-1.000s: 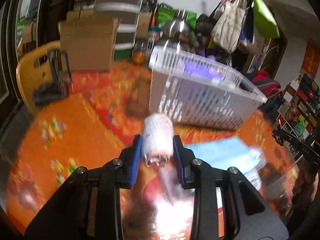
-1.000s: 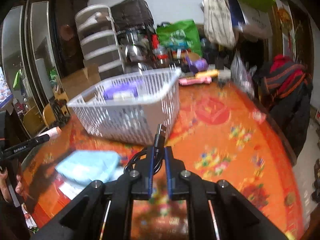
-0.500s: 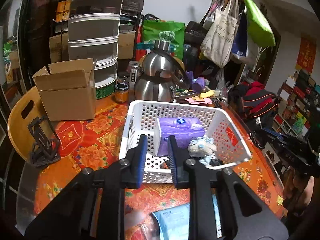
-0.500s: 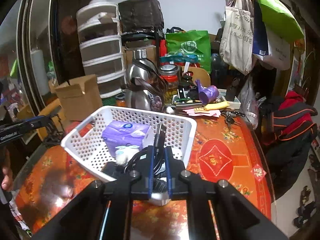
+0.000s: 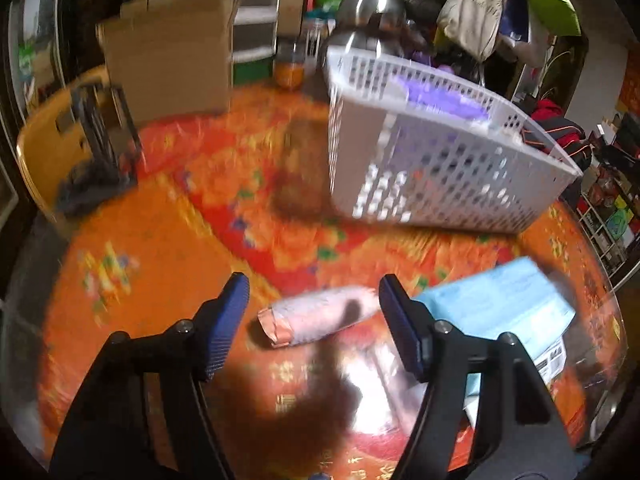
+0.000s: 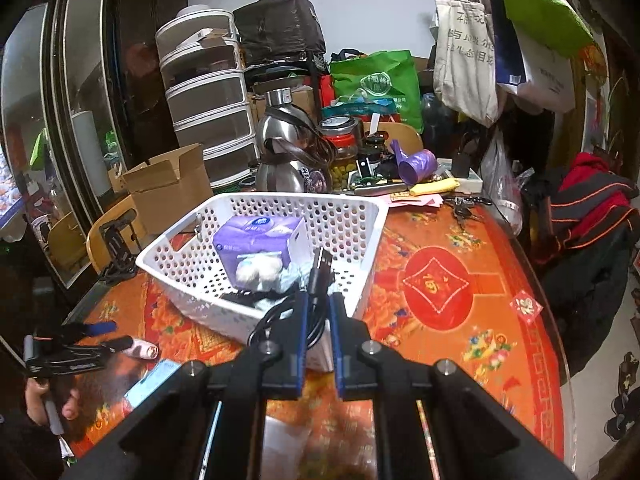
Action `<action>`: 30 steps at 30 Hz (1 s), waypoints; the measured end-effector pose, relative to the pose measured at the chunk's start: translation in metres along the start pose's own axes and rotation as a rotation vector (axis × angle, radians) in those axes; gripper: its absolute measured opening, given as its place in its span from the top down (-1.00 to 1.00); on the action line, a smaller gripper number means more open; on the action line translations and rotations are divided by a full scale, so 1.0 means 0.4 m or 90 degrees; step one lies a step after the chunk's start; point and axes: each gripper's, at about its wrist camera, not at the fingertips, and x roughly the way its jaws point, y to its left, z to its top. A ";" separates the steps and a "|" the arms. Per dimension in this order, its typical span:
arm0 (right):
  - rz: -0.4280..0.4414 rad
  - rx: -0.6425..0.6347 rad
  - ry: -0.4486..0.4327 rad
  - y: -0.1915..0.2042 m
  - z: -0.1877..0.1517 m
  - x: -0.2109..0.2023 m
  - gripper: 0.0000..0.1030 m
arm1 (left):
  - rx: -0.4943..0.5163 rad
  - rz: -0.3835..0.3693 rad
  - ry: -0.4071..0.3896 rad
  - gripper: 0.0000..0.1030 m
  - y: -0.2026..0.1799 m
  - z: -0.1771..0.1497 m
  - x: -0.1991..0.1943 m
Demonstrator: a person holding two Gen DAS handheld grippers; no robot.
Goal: Organize soft objects
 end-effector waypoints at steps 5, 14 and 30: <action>0.009 -0.002 -0.004 -0.002 -0.035 -0.023 0.83 | 0.018 -0.004 0.020 -0.31 -0.013 -0.066 0.032; 0.010 0.000 -0.006 -0.010 -0.055 -0.033 0.83 | 0.048 0.029 0.038 -0.31 -0.035 -0.098 0.069; 0.014 -0.007 -0.014 -0.001 -0.062 -0.048 0.83 | 0.016 -0.003 0.022 0.55 -0.012 -0.094 0.045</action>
